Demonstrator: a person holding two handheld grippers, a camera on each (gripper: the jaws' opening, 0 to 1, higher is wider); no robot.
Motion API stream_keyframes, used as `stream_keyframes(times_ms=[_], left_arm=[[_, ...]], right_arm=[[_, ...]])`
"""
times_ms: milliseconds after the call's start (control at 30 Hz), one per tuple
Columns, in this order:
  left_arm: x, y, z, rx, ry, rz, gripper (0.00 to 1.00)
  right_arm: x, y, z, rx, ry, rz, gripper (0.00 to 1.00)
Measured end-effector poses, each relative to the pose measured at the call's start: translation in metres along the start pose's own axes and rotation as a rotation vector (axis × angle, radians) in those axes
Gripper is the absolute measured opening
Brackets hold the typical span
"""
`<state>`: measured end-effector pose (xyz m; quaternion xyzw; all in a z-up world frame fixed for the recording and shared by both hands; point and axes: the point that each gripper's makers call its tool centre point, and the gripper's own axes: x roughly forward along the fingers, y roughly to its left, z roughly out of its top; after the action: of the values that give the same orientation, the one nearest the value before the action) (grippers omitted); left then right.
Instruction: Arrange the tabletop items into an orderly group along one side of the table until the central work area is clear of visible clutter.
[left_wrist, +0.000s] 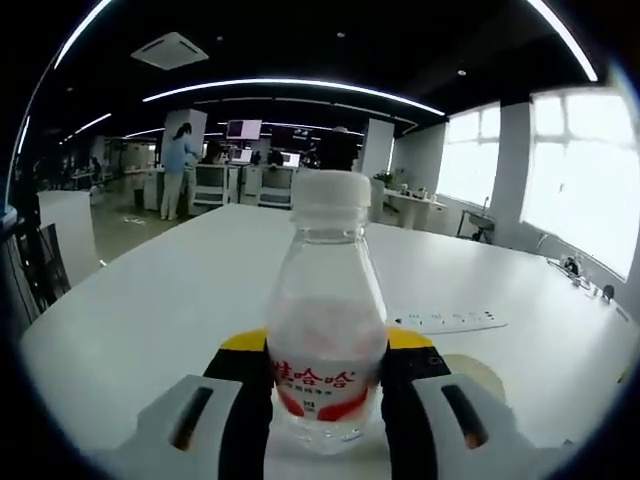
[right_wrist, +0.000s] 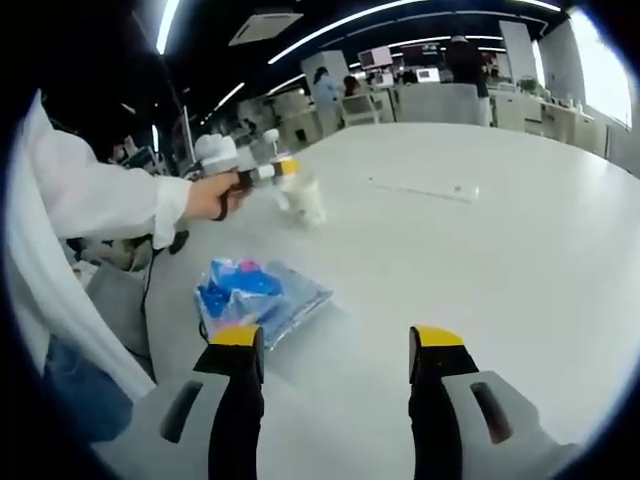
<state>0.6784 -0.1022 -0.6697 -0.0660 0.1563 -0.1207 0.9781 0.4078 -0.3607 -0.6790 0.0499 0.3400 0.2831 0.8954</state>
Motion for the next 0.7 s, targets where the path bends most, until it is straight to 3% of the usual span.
stream_keyframes(times_ms=[467, 700], left_arm=[[-0.011, -0.005, -0.006, 0.050, 0.046, 0.046, 0.41], [-0.013, -0.005, -0.007, 0.038, 0.059, 0.060, 0.41]], right_arm=[[-0.002, -0.002, -0.006, 0.013, 0.007, -0.003, 0.55], [-0.001, -0.001, -0.011, 0.019, 0.024, 0.002, 0.53]])
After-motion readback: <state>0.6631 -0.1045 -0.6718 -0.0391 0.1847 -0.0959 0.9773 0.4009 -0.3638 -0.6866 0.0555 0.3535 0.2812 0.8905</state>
